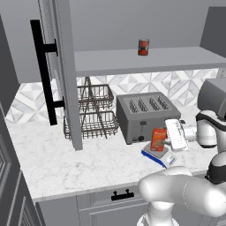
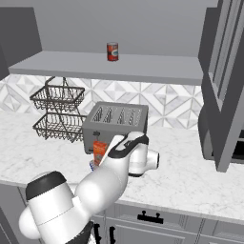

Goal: Pick the boxed food and place it on the digital scale for weighing, and close the cabinet.

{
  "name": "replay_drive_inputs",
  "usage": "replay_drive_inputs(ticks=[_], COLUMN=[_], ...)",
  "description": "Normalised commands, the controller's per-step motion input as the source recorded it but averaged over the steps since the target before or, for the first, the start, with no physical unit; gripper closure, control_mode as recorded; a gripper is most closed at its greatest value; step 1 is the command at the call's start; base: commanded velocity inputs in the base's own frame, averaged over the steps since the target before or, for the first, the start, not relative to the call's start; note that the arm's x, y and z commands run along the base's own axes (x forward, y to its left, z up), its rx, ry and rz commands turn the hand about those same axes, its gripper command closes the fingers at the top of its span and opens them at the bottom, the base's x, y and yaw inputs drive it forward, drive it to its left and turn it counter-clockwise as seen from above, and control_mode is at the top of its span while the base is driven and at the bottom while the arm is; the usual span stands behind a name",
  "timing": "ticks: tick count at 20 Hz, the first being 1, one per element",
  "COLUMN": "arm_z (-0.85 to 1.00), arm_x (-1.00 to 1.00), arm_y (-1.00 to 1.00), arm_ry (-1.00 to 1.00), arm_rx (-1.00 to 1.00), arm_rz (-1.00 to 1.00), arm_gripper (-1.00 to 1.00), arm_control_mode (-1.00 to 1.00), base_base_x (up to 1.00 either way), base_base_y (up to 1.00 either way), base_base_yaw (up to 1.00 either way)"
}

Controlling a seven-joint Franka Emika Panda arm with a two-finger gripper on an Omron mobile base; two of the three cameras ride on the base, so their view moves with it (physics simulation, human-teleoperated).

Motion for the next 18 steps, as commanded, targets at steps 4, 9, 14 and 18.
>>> replay_drive_inputs(ticks=[4,9,14,18], arm_z=[0.0,0.0,0.0,0.06], arm_x=[0.0,0.0,-0.19,-0.58], arm_y=[-0.04,-0.37,-0.76,-0.43], arm_ry=[0.0,0.0,-0.03,-0.21], arm_rx=[0.0,0.0,0.03,0.2], arm_rz=[0.0,0.0,-0.08,-0.08], arm_gripper=[-1.0,-1.0,-1.0,-1.0], arm_control_mode=[-1.0,-1.0,-1.0,-1.0], base_base_x=[0.0,0.0,0.0,0.0], base_base_y=[0.0,0.0,0.0,0.0], base_base_yaw=[0.0,0.0,0.0,0.0])
